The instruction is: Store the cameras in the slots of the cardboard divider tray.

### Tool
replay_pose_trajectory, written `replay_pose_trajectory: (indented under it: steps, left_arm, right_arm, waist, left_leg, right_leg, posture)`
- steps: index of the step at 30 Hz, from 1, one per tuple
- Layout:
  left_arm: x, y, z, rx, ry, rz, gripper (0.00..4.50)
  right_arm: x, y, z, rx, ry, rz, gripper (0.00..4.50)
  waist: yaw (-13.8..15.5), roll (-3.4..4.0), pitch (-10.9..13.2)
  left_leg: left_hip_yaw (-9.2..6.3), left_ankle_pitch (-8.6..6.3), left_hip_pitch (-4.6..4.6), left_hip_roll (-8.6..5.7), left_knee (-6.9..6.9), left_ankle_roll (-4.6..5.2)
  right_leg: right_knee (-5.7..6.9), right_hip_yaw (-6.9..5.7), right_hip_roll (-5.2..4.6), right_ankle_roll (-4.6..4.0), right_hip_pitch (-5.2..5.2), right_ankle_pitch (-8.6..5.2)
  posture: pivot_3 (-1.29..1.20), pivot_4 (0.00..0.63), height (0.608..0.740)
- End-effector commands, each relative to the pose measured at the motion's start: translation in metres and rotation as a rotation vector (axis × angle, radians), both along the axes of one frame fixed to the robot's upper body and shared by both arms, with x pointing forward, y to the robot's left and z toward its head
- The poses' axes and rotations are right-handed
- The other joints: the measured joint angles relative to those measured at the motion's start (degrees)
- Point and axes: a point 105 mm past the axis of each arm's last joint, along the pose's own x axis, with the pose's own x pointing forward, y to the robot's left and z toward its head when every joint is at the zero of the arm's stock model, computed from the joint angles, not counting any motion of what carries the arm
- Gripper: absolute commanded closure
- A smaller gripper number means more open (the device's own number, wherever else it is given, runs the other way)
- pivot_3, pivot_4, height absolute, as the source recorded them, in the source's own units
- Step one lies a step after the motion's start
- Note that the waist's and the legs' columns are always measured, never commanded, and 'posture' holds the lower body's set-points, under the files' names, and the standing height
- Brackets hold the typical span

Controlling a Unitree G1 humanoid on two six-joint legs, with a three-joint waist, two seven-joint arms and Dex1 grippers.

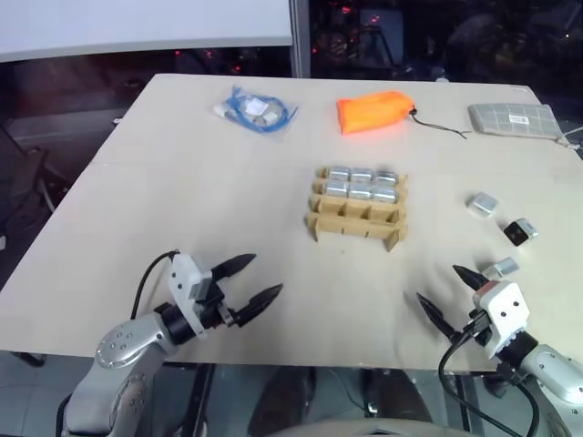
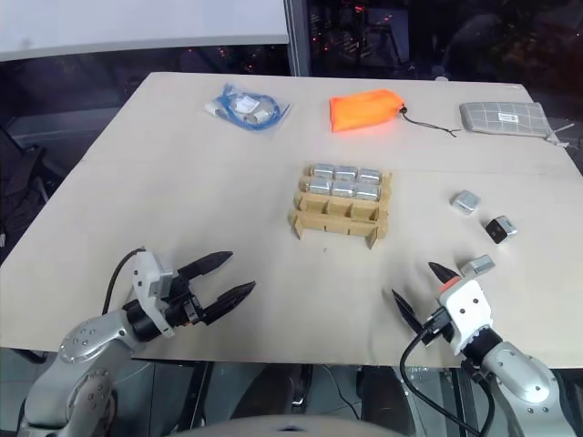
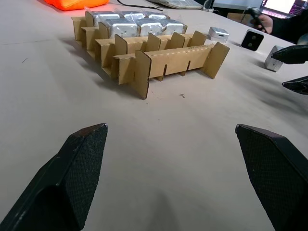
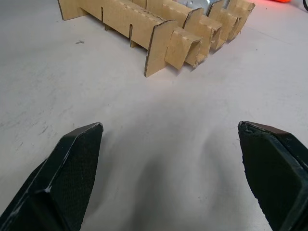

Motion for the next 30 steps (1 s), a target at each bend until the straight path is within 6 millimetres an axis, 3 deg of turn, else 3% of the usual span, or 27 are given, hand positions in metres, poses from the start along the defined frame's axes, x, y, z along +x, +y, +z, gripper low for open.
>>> replay_pose_trajectory:
  steps: [1,9,13,17,22,26,30]
  left_arm:
    - [0.003,-0.002,0.015,-0.022,-0.058,-0.019,0.05]
    - [0.006,-0.02,0.054,-0.157,-0.126,-0.185,0.05]
    - [-0.003,-0.037,0.07,-0.093,-0.167,-0.371,0.05]
    - [-0.006,-0.051,0.08,-0.056,-0.191,-0.487,0.05]
    - [-0.005,-0.053,0.081,-0.037,-0.188,-0.533,0.05]
    - [-0.011,-0.056,0.08,-0.018,-0.18,-0.602,0.05]
    - [-0.017,-0.055,0.078,0.009,-0.17,-0.663,0.05]
  right_arm:
    - [0.005,0.003,0.025,0.012,-0.088,-0.001,0.01]
    - [0.026,-0.01,0.069,0.005,-0.124,-0.073,0.01]
    - [0.03,-0.043,0.08,-0.114,-0.037,-0.115,0.01]
    - [0.016,-0.074,0.085,-0.307,0.045,-0.044,0.01]
    - [0.007,-0.097,0.084,-0.541,0.111,0.097,0.01]
    - [0.013,-0.113,0.077,-0.751,0.165,0.203,0.01]
    - [0.029,-0.113,0.073,-0.78,0.162,0.28,0.01]
  waist:
    - [0.0,0.0,0.0]
    - [0.05,-0.01,0.0]
    - [0.06,-0.01,0.01]
    - [0.15,0.05,0.05]
    - [-0.22,0.05,0.05]
    - [-0.23,0.07,0.07]
    - [-0.17,0.04,0.1]
  left_leg:
    - [0.0,0.0,0.0,0.0,0.0,0.0]
    - [-0.01,0.01,-0.03,0.0,0.04,0.01]
    - [0.01,0.01,-0.07,-0.03,0.02,0.02]
    - [0.02,0.01,-0.07,-0.01,0.0,0.04]
    - [0.08,0.0,0.03,0.02,0.01,0.08]
    - [0.11,0.0,0.04,0.07,0.03,0.08]
    - [0.13,0.0,0.06,0.09,0.05,0.07]
  right_leg:
    - [0.0,0.0,0.0,0.0,0.0,0.0]
    - [0.0,-0.2,0.03,-0.01,0.0,0.02]
    - [-0.01,-0.23,0.03,0.0,0.01,0.03]
    - [-0.05,-0.26,0.08,0.0,0.04,0.02]
    - [-0.13,-0.24,0.13,0.02,0.18,0.02]
    - [-0.11,-0.22,0.15,0.01,0.18,0.02]
    - [-0.15,-0.23,0.15,0.0,0.22,0.01]
  posture:
    - [0.0,0.15,0.74]
    - [0.0,0.15,0.74]
    - [0.0,0.15,0.74]
    - [0.0,0.15,0.74]
    - [0.0,0.15,0.74]
    - [0.0,0.15,0.74]
    - [0.0,0.15,0.74]
